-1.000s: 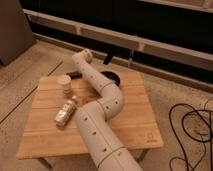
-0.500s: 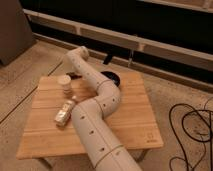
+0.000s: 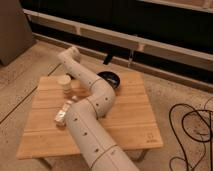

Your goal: Push the eraser across the table

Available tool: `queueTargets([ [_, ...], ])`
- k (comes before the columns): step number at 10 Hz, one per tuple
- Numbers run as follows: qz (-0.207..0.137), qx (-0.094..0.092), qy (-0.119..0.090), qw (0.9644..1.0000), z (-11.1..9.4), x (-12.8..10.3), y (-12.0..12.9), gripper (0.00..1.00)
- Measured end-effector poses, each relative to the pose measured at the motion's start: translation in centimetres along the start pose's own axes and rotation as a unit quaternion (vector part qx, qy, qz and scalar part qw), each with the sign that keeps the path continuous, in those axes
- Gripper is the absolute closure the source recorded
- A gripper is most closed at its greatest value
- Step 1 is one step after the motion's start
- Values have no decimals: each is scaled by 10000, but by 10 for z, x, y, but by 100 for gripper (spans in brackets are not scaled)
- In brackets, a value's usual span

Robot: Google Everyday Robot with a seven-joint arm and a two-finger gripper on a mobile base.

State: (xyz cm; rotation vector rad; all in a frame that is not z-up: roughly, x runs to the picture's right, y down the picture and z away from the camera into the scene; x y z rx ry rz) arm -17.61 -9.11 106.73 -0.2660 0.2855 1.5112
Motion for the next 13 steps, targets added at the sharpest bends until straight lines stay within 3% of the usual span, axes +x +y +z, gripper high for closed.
queueTargets([
  [4, -520, -626, -180, 9965, 33, 6, 34, 100],
  [5, -588, -688, -236, 9956, 36, 5, 35, 100],
  [9, -991, -506, -935, 9894, 42, -28, 20, 100],
  [10, -1108, -473, -1301, 9842, 37, -48, 13, 100],
  [11, -1190, -478, -1497, 9804, 34, -57, 13, 100],
  [12, -1246, -495, -1626, 9775, 30, -64, 15, 100],
  [13, -1266, -459, -1657, 9769, 29, -66, 13, 100],
])
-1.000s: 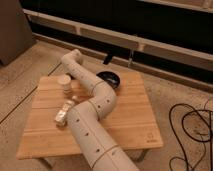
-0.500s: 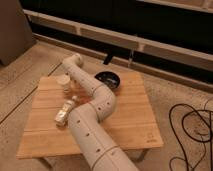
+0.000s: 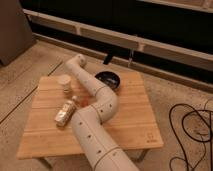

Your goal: Push the eraser across the table

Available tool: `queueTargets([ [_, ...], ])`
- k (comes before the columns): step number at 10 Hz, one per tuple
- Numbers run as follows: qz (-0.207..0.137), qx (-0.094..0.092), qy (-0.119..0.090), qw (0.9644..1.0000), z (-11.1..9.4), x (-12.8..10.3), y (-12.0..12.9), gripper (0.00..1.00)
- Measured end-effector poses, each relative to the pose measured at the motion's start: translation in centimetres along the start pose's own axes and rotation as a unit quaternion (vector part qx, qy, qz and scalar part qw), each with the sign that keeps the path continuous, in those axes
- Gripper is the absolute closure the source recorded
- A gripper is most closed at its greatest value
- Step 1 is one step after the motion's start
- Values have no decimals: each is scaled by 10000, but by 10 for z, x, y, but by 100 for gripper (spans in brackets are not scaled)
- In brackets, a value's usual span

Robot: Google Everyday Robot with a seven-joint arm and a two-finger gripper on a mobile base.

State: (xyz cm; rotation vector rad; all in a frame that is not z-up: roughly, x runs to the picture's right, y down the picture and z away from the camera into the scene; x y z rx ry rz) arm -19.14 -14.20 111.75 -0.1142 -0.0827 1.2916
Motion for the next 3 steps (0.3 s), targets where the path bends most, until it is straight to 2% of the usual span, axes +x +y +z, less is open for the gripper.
queueTargets([
  [1, 23, 34, 94, 9999, -2, 3, -2, 100],
  [2, 127, 32, 321, 9994, -7, 11, -1, 98],
  [3, 276, 17, 680, 9973, -15, 23, 4, 94],
])
